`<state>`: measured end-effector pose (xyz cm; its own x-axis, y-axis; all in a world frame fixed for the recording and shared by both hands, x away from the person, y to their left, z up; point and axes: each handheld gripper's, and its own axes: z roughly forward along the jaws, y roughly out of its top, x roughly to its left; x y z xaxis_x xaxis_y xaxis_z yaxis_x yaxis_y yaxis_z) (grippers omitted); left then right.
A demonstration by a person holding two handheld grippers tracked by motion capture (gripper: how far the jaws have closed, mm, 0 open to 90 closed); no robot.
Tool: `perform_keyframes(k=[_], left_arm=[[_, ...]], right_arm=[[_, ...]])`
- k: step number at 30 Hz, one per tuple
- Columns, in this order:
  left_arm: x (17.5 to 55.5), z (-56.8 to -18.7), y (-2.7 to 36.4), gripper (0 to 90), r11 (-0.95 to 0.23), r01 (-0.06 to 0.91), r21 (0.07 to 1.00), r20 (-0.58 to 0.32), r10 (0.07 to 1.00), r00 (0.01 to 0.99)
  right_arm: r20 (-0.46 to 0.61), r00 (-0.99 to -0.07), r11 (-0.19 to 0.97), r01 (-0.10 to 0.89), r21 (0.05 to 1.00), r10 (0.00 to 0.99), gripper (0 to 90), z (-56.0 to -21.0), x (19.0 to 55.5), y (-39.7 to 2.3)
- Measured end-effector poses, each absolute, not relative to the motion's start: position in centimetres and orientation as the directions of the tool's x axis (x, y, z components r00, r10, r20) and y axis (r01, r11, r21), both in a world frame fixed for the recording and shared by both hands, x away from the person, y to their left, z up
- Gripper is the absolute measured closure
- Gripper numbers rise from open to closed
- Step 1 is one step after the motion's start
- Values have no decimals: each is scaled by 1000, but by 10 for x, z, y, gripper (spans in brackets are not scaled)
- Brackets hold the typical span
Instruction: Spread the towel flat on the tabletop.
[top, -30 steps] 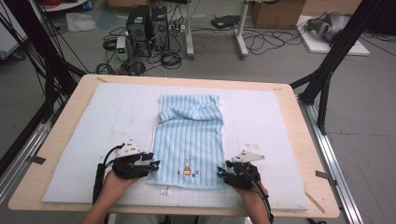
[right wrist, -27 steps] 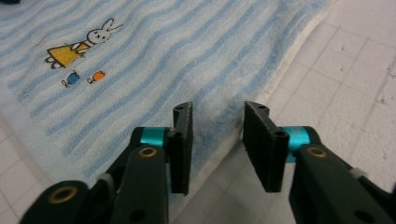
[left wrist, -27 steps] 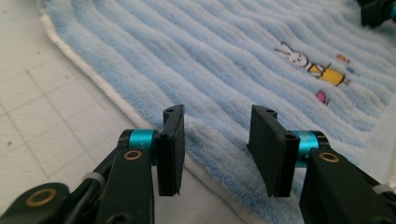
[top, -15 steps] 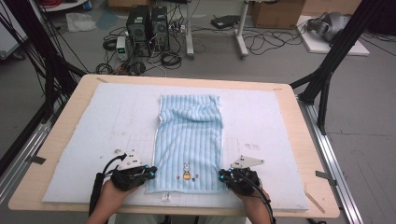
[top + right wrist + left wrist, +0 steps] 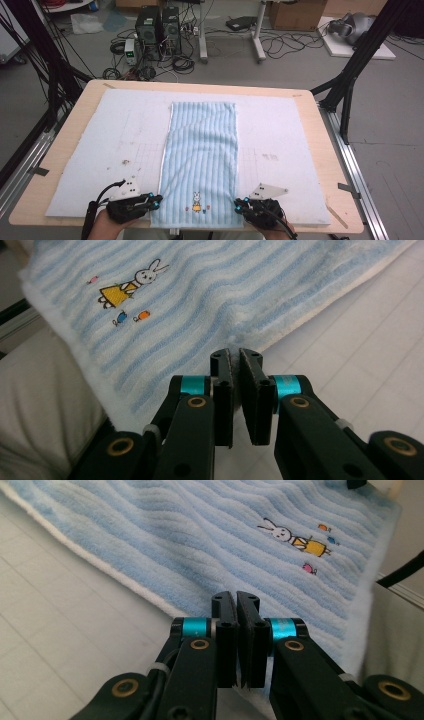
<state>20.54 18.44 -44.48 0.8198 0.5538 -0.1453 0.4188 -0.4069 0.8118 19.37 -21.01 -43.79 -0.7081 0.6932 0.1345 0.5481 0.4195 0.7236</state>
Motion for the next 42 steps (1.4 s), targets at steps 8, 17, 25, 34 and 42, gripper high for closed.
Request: perform_keyframes(k=[8, 17, 25, 34, 42], left_arm=[[194, -443, 188, 712, -370, 417, 830, -180, 529, 829], [235, -428, 196, 492, -222, 415, 882, -182, 652, 736], [279, -420, 196, 512, -212, 429, 878, -172, 696, 697], [309, -420, 203, 512, -205, 447, 871, -183, 708, 682], [329, -432, 190, 531, -262, 452, 853, -159, 695, 702]], right_arm=[[156, -699, 401, 562, 724, 698, 742, -436, 171, -214], [136, -677, 345, 525, 778, 724, 621, -428, 205, -194], [128, -791, 479, 481, 735, 598, 694, -444, 238, -143], [116, -886, 592, 393, 704, 450, 860, -443, 234, -145], [202, -871, 502, 431, 750, 448, 626, -440, 242, -158]])
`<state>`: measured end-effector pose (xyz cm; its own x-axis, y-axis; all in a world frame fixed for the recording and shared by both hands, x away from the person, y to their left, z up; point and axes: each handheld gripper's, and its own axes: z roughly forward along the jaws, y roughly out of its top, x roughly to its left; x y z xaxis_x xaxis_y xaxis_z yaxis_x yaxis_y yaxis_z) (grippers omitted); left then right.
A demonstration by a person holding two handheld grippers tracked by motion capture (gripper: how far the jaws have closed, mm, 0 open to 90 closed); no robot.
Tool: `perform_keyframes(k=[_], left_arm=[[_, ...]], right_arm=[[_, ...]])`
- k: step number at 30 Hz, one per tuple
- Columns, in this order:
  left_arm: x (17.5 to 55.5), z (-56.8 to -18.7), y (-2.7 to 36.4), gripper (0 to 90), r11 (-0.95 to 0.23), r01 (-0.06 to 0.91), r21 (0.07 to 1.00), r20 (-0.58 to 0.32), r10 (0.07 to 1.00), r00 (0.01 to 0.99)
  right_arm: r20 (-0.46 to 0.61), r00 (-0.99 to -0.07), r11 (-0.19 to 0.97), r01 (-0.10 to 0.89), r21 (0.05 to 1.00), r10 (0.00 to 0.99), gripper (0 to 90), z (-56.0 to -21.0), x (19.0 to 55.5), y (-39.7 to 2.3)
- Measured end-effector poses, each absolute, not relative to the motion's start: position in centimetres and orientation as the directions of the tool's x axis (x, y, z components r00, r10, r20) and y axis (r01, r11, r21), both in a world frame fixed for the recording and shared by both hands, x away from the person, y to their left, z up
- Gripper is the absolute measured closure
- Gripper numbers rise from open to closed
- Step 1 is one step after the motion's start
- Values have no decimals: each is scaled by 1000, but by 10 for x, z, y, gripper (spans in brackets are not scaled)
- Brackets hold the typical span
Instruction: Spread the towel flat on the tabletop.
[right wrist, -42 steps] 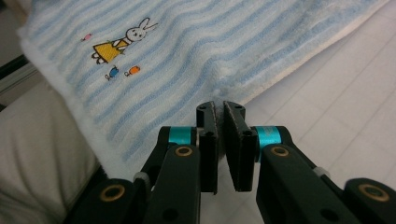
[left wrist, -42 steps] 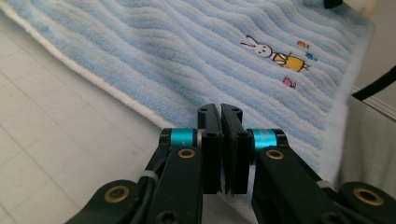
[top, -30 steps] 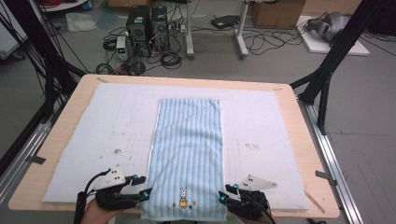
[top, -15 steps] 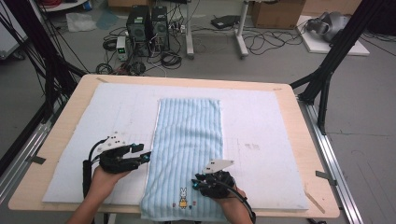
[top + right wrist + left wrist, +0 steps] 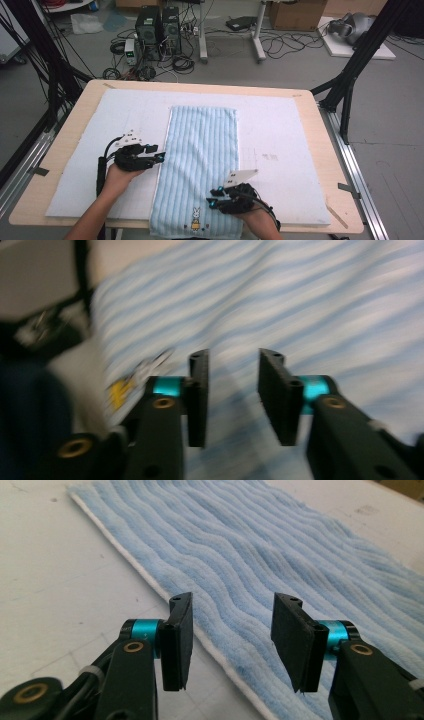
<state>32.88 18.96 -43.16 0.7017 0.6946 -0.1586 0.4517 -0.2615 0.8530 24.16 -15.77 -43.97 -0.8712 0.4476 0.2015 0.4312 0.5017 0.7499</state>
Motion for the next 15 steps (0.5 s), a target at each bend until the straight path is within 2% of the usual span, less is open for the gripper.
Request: perform_keyframes(k=[4, 7, 10, 15], left_arm=[[337, -437, 179, 593, -308, 449, 839, -125, 692, 711], [342, -444, 173, 646, -322, 457, 829, -119, 697, 707], [346, -451, 168, 691, -372, 467, 802, -94, 694, 714], [345, -451, 165, 706, -390, 462, 797, -76, 693, 716]], right_arm=[[134, -748, 385, 477, 790, 651, 588, -431, 262, -181], [95, -630, 315, 505, 803, 770, 627, -428, 281, -200], [63, -572, 309, 528, 791, 818, 706, -430, 303, -207], [-6, -574, 388, 545, 743, 819, 747, -443, 327, -195]])
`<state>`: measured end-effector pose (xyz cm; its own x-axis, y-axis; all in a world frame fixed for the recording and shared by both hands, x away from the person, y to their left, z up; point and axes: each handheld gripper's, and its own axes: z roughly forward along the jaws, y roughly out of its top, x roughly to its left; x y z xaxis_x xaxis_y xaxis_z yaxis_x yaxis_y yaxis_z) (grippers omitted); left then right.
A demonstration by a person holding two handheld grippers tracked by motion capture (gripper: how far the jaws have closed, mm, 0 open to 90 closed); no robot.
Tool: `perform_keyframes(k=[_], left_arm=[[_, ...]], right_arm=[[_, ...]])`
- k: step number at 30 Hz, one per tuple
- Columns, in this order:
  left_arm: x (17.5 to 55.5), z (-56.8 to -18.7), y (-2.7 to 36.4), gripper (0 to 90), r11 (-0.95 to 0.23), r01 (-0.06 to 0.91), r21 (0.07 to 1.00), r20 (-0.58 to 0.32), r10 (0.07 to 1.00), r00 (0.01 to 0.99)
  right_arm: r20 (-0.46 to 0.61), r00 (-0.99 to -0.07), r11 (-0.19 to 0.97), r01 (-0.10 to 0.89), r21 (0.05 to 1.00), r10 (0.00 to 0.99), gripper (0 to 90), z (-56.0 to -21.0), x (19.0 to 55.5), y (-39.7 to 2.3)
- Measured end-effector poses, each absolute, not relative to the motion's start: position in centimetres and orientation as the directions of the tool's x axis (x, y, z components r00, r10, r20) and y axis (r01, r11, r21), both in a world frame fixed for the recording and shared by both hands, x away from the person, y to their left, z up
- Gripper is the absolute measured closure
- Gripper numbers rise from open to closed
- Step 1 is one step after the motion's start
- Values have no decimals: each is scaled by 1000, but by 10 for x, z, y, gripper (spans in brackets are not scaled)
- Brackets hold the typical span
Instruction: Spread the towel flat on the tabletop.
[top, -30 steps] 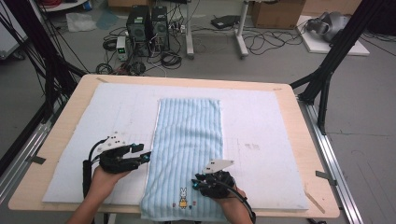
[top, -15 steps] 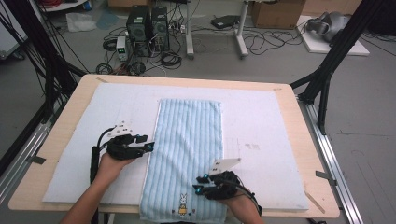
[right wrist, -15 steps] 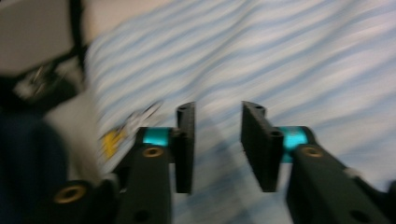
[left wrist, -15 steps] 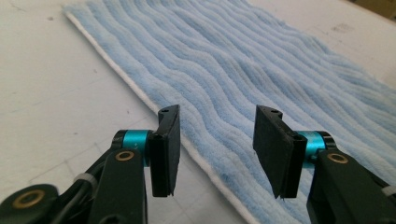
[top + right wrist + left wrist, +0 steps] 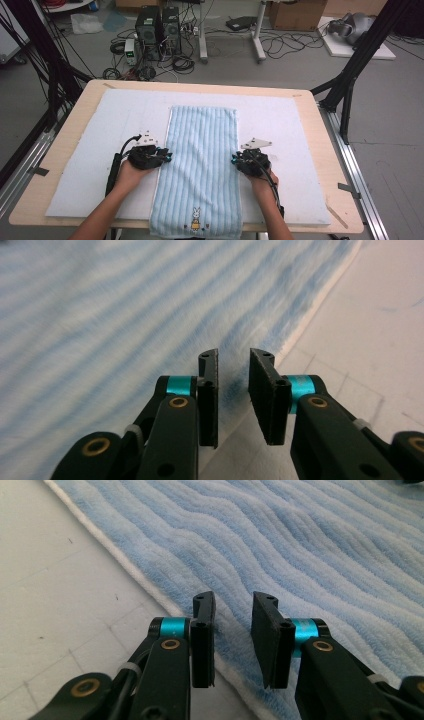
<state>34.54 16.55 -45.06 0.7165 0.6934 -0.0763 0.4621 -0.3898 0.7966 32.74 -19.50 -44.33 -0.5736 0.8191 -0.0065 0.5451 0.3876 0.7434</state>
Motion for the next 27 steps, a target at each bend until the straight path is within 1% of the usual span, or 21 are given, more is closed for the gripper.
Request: perform_keyframes(k=[2, 4, 6, 7, 8, 9, 10, 11, 12, 13, 14, 16, 18, 22, 23, 24, 25, 26, 27], left_arm=[[345, -450, 165, 706, -398, 461, 793, -69, 693, 718], [343, -450, 164, 709, -408, 456, 791, -51, 698, 715], [340, -450, 162, 710, -419, 449, 789, -30, 705, 709], [338, -449, 162, 712, -427, 449, 785, -20, 707, 707], [337, -449, 162, 719, -429, 447, 785, -14, 709, 705], [336, -449, 162, 725, -427, 450, 785, -15, 712, 702], [336, -449, 163, 739, -425, 450, 785, -15, 714, 700], [336, -448, 164, 763, -431, 449, 782, -10, 712, 702], [335, -448, 165, 826, -444, 443, 779, 7, 712, 702], [334, -448, 165, 856, -446, 436, 781, 11, 708, 706], [333, -448, 167, 868, -450, 431, 782, 13, 703, 711], [332, -449, 168, 876, -452, 427, 783, 16, 701, 713], [331, -448, 169, 878, -459, 422, 782, 28, 702, 711], [330, -449, 170, 875, -437, 428, 791, 13, 712, 702], [330, -449, 171, 861, -428, 435, 792, 5, 717, 697], [330, -449, 172, 803, -418, 441, 794, 0, 726, 687], [331, -450, 173, 682, -403, 452, 796, -10, 737, 675], [332, -450, 175, 620, -387, 458, 801, -28, 739, 673], [332, -450, 178, 603, -368, 461, 808, -43, 743, 668]], right_arm=[[-51, -566, 418, 542, 729, 823, 756, -445, 329, -192], [-138, -529, 459, 544, 703, 838, 751, -443, 329, -191], [-105, -516, 427, 560, 709, 850, 736, -443, 331, -194], [-116, -508, 430, 559, 709, 853, 723, -443, 330, -194], [-117, -499, 424, 562, 710, 859, 692, -442, 329, -195], [-91, -505, 407, 562, 720, 858, 654, -442, 329, -197], [-46, -512, 375, 561, 738, 858, 634, -441, 328, -200], [-29, -512, 355, 552, 755, 858, 627, -441, 328, -204], [-23, -510, 343, 544, 765, 860, 609, -439, 327, -208], [-4, -502, 318, 543, 777, 865, 595, -438, 327, -211], [10, -498, 298, 535, 791, 867, 586, -437, 327, -215], [23, -485, 268, 520, 811, 874, 574, -435, 330, -219], [19, -479, 267, 521, 811, 878, 570, -434, 334, -219], [-7, -461, 277, 522, 807, 888, 588, -435, 352, -216], [-17, -450, 279, 524, 805, 893, 601, -436, 357, -213], [-14, -448, 279, 531, 800, 894, 614, -437, 363, -210], [-4, -452, 280, 545, 790, 892, 618, -439, 370, -207], [9, -458, 277, 552, 787, 889, 634, -441, 376, -203], [-3, -466, 294, 552, 781, 885, 649, -442, 382, -198]])
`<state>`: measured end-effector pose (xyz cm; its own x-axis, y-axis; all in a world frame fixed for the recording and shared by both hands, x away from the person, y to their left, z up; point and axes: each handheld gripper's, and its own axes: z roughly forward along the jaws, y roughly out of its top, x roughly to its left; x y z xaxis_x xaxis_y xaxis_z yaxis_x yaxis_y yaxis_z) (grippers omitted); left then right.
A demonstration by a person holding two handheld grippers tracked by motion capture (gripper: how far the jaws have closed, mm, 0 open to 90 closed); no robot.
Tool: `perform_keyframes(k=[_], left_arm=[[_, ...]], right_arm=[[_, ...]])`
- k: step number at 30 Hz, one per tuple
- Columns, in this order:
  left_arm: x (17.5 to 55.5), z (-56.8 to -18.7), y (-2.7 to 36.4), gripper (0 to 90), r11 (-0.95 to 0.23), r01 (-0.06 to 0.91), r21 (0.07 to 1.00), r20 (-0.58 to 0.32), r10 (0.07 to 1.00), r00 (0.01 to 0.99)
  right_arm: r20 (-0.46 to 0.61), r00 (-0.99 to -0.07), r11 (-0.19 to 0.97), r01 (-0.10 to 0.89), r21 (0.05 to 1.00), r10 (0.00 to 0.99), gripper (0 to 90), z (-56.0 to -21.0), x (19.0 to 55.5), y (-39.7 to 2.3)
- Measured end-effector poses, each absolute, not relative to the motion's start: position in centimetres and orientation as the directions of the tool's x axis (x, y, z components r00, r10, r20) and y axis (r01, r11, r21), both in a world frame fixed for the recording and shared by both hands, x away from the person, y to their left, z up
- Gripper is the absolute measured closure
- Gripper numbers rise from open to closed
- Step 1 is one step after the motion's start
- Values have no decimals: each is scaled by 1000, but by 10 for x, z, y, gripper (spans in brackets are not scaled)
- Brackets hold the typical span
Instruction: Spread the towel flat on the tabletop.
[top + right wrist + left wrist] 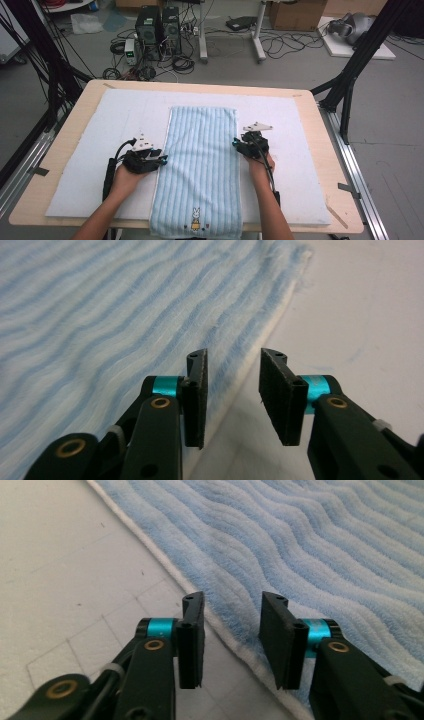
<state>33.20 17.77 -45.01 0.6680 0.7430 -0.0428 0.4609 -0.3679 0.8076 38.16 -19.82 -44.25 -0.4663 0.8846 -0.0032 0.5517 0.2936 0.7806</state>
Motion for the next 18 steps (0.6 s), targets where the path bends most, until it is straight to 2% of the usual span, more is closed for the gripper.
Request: perform_keyframes(k=[3, 8, 11, 13, 16, 18], left_arm=[[333, -447, 185, 567, -337, 423, 841, -40, 741, 671], [336, -441, 196, 482, -264, 393, 881, -77, 740, 669], [338, -440, 201, 417, -194, 392, 899, -135, 729, 671], [339, -439, 204, 313, -173, 394, 903, -149, 733, 664], [340, -439, 208, 224, -145, 386, 911, -161, 737, 657], [340, -438, 210, 212, -148, 373, 916, -154, 728, 668]], right_arm=[[-67, -459, 351, 568, 745, 886, 684, -448, 393, -186], [-112, -414, 355, 575, 738, 903, 617, -446, 396, -185], [-32, -432, 300, 571, 764, 902, 553, -439, 390, -191], [0, -449, 268, 533, 803, 894, 494, -430, 377, -200], [15, -460, 248, 505, 827, 888, 393, -422, 355, -213], [31, -476, 242, 500, 831, 879, 324, -420, 340, -223]])
